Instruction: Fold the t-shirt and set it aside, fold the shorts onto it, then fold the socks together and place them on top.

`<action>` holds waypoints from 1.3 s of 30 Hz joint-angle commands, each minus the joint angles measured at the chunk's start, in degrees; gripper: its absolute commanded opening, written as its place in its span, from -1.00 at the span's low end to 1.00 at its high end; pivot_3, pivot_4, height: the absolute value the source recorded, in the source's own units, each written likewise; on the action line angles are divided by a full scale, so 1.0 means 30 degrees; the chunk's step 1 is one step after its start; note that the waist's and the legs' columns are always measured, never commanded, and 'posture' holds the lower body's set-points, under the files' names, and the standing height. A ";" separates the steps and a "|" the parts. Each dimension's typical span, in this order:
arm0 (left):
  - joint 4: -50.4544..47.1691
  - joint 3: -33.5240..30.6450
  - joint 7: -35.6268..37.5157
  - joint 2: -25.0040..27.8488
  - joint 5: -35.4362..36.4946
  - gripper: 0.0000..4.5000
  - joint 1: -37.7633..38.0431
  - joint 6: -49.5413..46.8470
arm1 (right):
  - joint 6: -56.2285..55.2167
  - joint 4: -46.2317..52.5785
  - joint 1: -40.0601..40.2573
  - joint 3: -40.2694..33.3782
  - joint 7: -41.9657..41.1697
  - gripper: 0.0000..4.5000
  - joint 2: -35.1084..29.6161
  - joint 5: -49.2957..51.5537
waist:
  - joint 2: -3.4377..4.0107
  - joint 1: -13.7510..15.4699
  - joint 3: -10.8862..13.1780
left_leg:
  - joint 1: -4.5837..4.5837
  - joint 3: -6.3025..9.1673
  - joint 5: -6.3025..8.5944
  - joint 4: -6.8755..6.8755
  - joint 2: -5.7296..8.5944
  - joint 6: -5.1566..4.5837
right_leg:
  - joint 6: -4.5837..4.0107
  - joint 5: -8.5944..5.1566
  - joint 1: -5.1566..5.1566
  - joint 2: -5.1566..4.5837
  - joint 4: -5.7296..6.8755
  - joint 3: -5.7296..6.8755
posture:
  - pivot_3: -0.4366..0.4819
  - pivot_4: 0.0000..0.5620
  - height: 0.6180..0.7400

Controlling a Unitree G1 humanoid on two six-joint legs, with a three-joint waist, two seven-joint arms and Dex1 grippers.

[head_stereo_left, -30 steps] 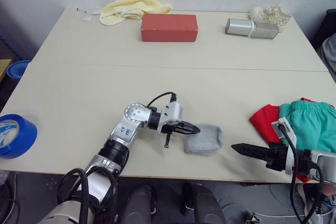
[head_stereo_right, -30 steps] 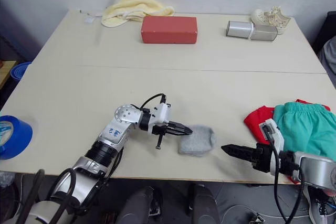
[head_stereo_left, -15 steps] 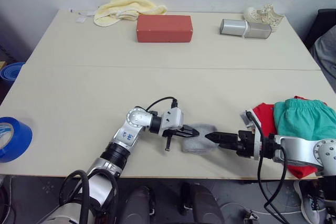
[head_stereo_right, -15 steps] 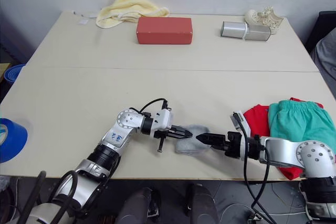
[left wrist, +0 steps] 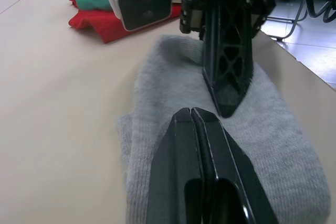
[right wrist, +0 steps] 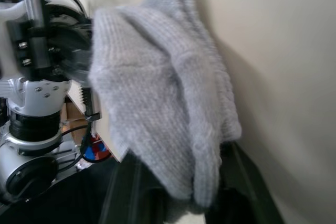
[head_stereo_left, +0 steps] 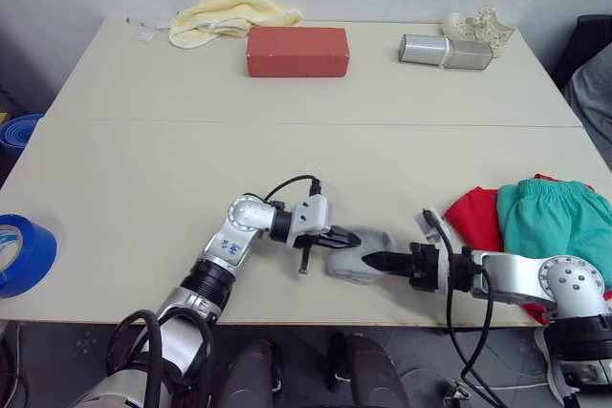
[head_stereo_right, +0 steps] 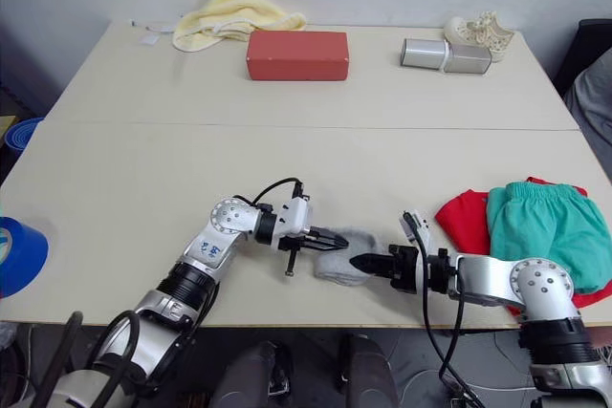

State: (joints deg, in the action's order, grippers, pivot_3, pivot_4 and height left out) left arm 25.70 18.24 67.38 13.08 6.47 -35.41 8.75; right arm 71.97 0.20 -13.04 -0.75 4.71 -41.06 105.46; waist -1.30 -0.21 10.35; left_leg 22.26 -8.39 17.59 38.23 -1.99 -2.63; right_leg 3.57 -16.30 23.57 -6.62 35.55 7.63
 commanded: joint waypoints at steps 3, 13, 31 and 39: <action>-0.1775 -0.1874 0.0658 -0.0014 0.3065 -1.00 0.0067 -0.2523 | -0.0549 0.0982 0.1167 -0.0735 0.0023 -0.98 -0.0395 0.0722 | 0.0003 0.0035 0.0003 | 0.0012 0.0001 0.0001 0.0000 0.0001 -0.0002 | -0.0001 0.0000 0.0007 -0.0002 0.0000 -0.0001 | -0.05 -0.47 1.00; -0.8537 -0.4749 0.0835 0.2972 0.7829 0.08 0.1147 -0.9167 | -0.6271 0.8559 0.8218 -1.0076 -0.0546 -0.98 0.0932 0.2513 | 0.0074 0.0250 0.0044 | 0.0050 -0.0005 -0.0028 -0.0021 0.0039 0.0064 | 0.0056 0.0023 -0.0002 0.0004 -0.0099 -0.0009 | -0.05 -0.47 1.00; -1.0794 -0.4493 -0.1926 0.2387 0.8200 1.00 0.1268 -1.0246 | -0.7086 0.0369 0.7432 -1.9243 0.5170 -0.98 0.2172 0.2513 | 0.0199 0.0399 0.0053 | 0.0039 -0.0056 -0.0020 -0.0048 0.0072 0.0002 | 0.0091 0.0066 0.0007 0.0028 -0.0146 -0.0138 | -0.05 -0.47 1.00; -1.0622 -0.4633 -0.2403 0.2522 0.7571 1.00 0.1306 -0.9323 | -0.7526 -0.2651 0.5808 -1.9044 0.8231 -0.98 0.1846 0.2513 | 0.0315 0.0500 0.0005 | 0.0035 -0.0050 -0.0073 -0.0107 0.0070 0.0077 | 0.0066 0.0030 0.0027 0.0041 -0.0143 -0.0121 | -0.05 -0.47 1.00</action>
State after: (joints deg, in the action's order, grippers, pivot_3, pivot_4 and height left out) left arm -5.64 4.93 60.73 20.77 29.10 -31.22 -20.42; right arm 48.86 -9.23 4.59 -56.16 28.51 -35.53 112.10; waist -0.35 1.29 10.36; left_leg 22.37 -8.56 17.37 37.92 -1.78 -2.40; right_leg 3.80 -16.20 23.65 -6.49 35.12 7.26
